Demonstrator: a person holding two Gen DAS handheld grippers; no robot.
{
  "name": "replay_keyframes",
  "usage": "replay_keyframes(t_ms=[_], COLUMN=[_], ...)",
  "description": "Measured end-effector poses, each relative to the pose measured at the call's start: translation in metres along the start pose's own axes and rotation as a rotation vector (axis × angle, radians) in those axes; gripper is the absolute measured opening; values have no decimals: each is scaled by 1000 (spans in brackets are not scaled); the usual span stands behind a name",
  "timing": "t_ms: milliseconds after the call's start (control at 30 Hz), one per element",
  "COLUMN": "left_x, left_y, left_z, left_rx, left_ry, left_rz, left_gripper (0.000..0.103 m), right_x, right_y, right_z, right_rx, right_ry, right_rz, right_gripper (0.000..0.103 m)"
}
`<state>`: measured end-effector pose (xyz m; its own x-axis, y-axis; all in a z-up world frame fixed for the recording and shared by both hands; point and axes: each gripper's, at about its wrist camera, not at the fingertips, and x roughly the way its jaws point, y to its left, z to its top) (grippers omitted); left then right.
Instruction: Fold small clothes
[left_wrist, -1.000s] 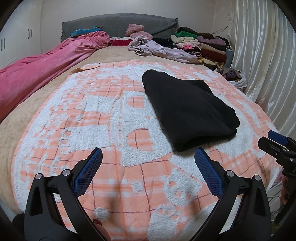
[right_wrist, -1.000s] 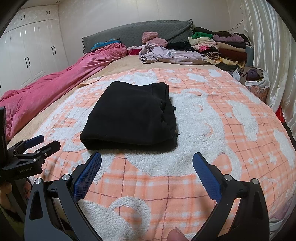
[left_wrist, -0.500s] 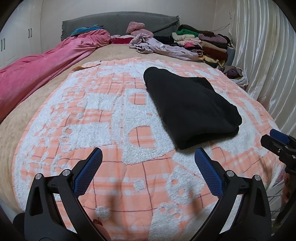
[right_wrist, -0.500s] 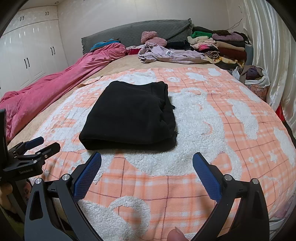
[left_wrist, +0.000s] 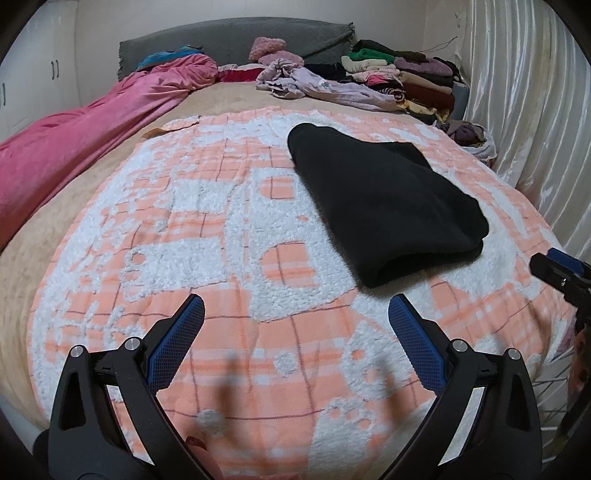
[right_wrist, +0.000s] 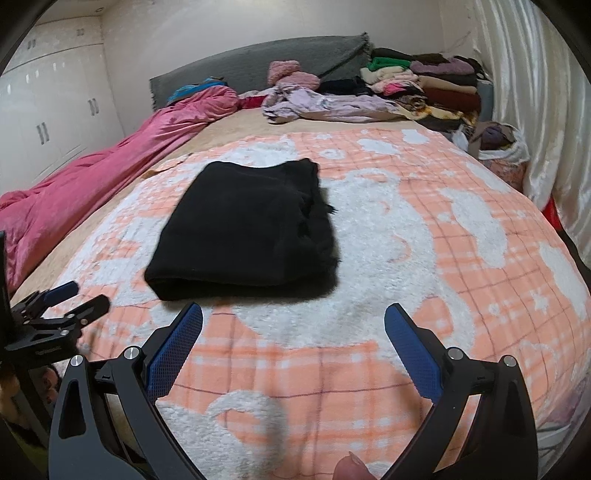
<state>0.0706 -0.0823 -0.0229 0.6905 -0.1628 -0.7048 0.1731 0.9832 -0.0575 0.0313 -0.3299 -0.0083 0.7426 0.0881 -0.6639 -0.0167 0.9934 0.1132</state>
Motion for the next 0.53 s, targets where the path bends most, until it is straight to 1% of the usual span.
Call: replay_keyframes(t_ms=[100,167,267,300,333,367,400,433,467,500,533], left_x=[4,6,9,13,16,20,23,26,27,29,30], left_y=[13,37,81,109,125,147,175,200,224,260,280], left_z=[2,7,16,22,25,29,33,36,38,41,43], left_rx=[-14,-77,-157,-191,-207,-227,-246,-263,-281,-318,-339], left_ry=[18,19,20,28,35,43,50,55,60,74,83], left_rz=[24,16,62,99,125,166,225,278,325,386,411], left_gripper=[93,93,93,93,93,93,93,93,93,93,93], right_x=[-1,-6,-20,-30,-37,-50,-60,-78,-94,-111,-133], right_y=[-20,-48,-107,-135,-153,-181,-202,-236,-261,-285,-314], right_z=[-3,-8,-25,-35,-43,-54,-63,-78,-90,-104,-123], right_rx=[53,141,300,345,368,402,429,478,520,573,644], right_ry=[-1,-2,9,-3,-10,-22,-24,-21,-19,-17,-11], right_rz=[-98,-195,-344,-417,-468,-556,-617,-704,-763,-826,-892], right_gripper=[98,98,98,98,98,98,98,98,98,98,98])
